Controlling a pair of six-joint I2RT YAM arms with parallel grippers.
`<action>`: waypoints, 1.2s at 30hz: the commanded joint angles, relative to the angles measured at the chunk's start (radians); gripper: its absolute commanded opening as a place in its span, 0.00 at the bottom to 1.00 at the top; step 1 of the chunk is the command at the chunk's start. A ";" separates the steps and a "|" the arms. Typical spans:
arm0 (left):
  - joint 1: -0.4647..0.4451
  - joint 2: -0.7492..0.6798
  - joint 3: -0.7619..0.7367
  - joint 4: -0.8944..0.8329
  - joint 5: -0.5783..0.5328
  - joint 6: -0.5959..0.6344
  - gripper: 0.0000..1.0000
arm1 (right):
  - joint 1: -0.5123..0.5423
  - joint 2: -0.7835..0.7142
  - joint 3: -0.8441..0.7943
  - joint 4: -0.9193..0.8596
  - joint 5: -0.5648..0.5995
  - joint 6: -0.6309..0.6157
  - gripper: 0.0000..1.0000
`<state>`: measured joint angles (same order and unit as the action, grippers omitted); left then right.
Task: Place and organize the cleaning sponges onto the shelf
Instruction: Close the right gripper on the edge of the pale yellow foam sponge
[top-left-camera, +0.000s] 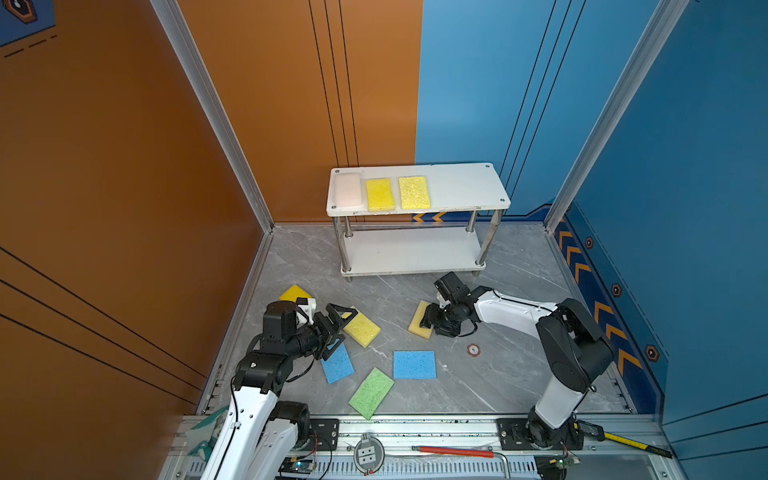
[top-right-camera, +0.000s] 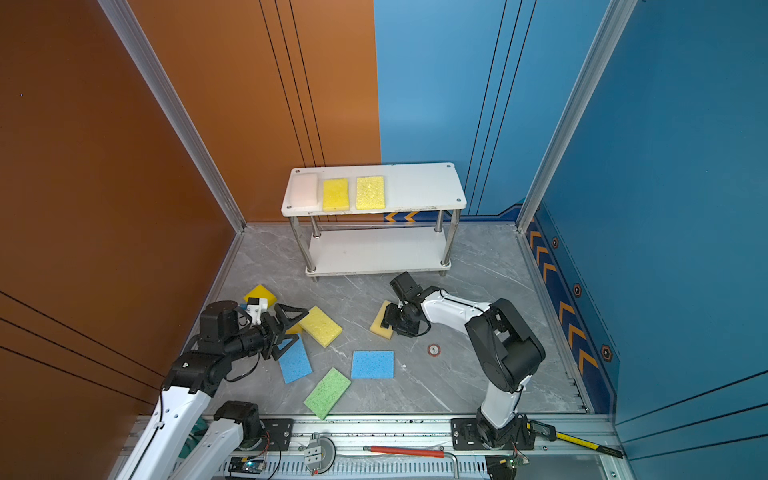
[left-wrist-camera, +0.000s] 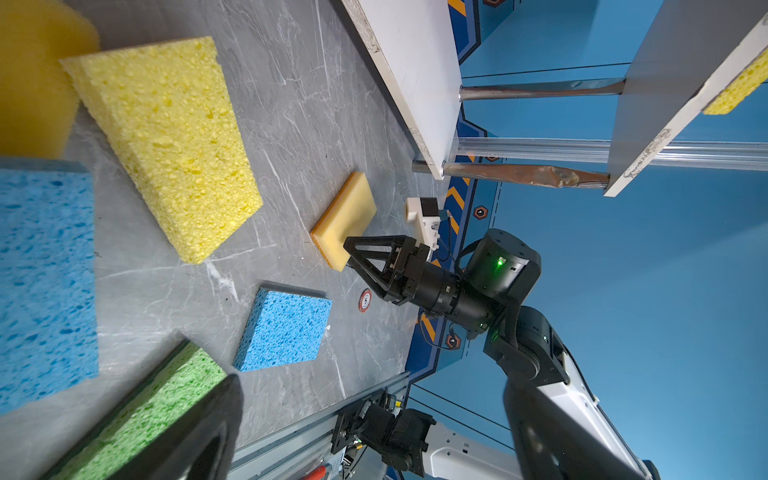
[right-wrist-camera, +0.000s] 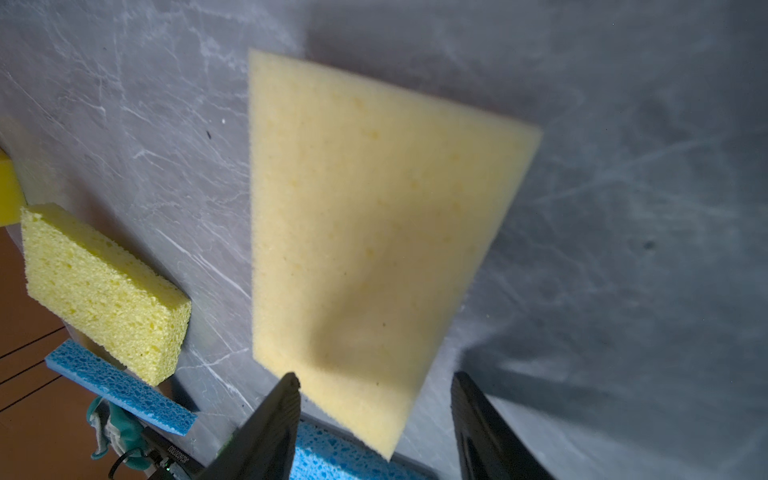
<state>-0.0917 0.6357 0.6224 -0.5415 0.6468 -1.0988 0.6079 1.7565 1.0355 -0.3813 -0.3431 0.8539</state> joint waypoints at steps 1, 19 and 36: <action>0.018 -0.008 -0.003 -0.025 0.032 0.031 0.98 | 0.001 0.024 0.034 0.002 0.001 -0.003 0.60; 0.063 0.006 -0.007 -0.026 0.071 0.042 0.98 | 0.019 0.079 0.054 0.014 0.009 0.003 0.57; 0.104 0.020 -0.011 -0.029 0.113 0.068 0.98 | 0.038 0.075 0.054 0.022 0.038 0.028 0.53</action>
<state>0.0029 0.6468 0.6075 -0.5583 0.7307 -1.0645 0.6380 1.8153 1.0855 -0.3553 -0.3359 0.8661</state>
